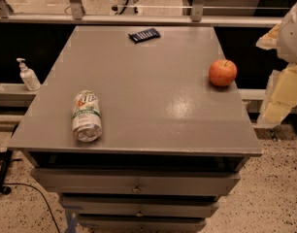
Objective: Move apple near 7up can
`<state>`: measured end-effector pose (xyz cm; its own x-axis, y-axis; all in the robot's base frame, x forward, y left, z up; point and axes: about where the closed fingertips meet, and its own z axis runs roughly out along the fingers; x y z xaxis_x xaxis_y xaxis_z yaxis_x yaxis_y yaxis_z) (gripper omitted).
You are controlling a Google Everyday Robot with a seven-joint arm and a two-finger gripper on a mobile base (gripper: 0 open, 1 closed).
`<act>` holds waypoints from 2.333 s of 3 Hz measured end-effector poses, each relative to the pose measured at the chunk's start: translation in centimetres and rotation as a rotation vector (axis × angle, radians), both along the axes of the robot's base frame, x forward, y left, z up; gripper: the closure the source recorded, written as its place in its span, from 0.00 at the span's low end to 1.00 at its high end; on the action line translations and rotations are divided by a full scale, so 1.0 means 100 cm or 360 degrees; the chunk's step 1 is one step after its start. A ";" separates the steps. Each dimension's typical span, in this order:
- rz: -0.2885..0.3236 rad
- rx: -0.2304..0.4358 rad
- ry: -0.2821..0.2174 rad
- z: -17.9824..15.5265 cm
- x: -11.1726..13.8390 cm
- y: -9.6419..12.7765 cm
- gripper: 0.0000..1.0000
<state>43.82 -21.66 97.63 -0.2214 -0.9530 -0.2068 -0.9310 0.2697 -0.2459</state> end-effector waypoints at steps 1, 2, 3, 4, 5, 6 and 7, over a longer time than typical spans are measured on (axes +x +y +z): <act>0.0000 0.0000 -0.0007 0.001 0.000 0.000 0.00; -0.0020 0.0023 -0.0104 -0.001 0.027 -0.014 0.00; -0.0081 0.0083 -0.0231 -0.005 0.074 -0.040 0.00; -0.0218 0.0238 -0.0300 -0.017 0.123 -0.066 0.00; -0.0357 0.0480 -0.0278 -0.047 0.158 -0.075 0.00; -0.0443 0.0694 -0.0231 -0.074 0.178 -0.071 0.00; -0.0478 0.0889 -0.0167 -0.100 0.190 -0.054 0.00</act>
Offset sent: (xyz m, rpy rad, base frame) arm 0.0702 -0.0397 -0.0065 0.0381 -0.1485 -0.0341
